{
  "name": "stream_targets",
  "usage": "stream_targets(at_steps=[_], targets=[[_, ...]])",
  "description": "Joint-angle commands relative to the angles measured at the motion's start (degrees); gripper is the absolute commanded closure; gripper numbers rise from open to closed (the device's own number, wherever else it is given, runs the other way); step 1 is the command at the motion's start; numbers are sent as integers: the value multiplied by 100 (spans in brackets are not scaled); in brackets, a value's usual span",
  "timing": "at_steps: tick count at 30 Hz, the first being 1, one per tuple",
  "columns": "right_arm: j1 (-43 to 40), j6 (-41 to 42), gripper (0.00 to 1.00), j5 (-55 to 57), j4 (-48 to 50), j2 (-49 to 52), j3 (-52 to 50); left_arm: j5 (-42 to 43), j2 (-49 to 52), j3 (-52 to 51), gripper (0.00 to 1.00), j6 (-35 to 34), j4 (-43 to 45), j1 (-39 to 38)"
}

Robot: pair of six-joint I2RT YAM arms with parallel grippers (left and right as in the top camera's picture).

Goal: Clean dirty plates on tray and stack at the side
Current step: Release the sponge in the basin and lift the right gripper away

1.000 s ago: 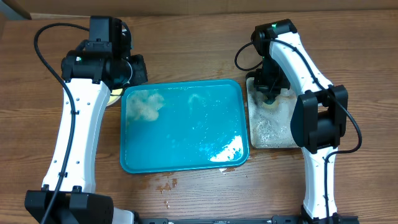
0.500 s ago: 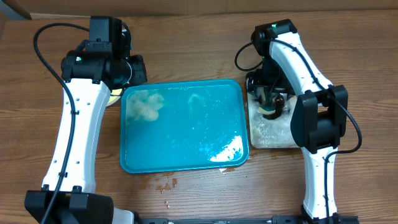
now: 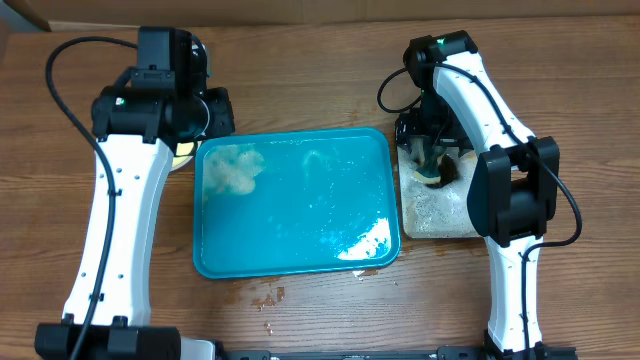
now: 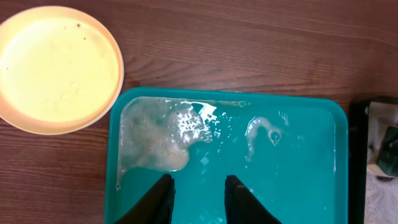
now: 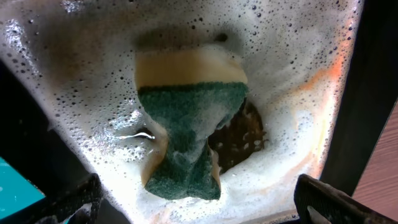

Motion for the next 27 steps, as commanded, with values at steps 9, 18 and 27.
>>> stream_targets(at_steps=[9,18,27], targets=[[413,-354,0,9,380,-2151,199,68,-184,101,70,153,-33,-11],[433,-503,0,-24,498,-3703,199,33,-184,101,67,177,22,-11],[433,-525,0,-146,450,-4859,199,-195,-184,101,34,173,177,-11]])
